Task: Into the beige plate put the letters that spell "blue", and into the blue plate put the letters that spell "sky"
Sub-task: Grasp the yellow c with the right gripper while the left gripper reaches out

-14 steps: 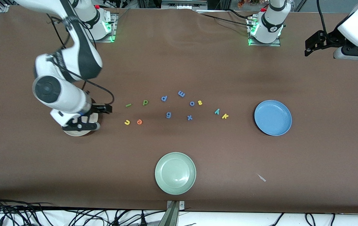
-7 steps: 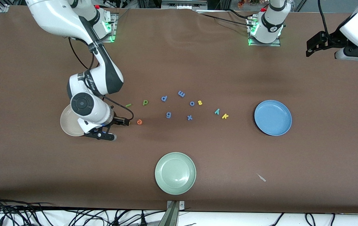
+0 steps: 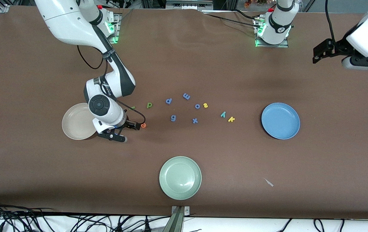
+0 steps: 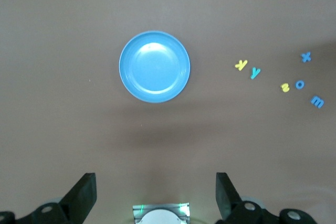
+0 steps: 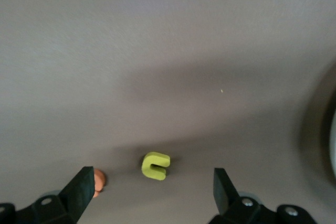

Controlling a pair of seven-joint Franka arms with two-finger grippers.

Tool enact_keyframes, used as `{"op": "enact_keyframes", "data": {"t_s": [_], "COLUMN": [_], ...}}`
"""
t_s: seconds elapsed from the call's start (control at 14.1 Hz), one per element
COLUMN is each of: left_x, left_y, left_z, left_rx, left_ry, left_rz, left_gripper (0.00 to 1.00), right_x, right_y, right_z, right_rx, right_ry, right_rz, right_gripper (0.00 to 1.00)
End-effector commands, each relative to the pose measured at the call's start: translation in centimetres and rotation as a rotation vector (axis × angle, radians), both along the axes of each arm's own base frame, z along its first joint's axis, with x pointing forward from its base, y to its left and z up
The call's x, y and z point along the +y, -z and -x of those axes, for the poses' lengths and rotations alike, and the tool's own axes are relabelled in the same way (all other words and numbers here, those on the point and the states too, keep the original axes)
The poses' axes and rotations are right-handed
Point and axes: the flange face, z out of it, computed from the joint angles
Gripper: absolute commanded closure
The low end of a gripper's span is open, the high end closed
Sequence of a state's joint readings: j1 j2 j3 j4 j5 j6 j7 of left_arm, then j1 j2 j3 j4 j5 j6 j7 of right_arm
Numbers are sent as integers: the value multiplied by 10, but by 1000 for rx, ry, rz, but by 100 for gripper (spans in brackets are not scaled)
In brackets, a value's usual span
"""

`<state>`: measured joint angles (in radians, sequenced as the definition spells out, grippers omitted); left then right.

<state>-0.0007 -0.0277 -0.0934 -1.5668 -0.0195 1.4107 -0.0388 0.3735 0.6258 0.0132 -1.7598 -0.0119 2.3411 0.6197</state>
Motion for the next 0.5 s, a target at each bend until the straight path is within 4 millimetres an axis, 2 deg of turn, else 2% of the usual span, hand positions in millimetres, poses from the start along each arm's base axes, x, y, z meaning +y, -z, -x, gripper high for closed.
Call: {"op": "enact_keyframes", "data": {"t_s": [0.0, 0.28, 0.36, 0.43], "left_x": [1, -1, -6, -25], "left_y": [6, 13, 24, 33], "left_z": [-29, -29, -34, -36], "left_rx": [14, 30, 50, 68], "left_ry": [-2, 0, 10, 43], "left_rz": [21, 31, 31, 23], "left_gripper": [0, 0, 0, 0], "right_x": [-2, 4, 4, 6], "right_y": [9, 21, 23, 23], "right_z": [11, 16, 17, 17], "right_rx": [-16, -4, -2, -2], "right_ry": [33, 51, 49, 46], "right_rz": [-8, -3, -2, -2], "right_gripper": [0, 0, 1, 1]}}
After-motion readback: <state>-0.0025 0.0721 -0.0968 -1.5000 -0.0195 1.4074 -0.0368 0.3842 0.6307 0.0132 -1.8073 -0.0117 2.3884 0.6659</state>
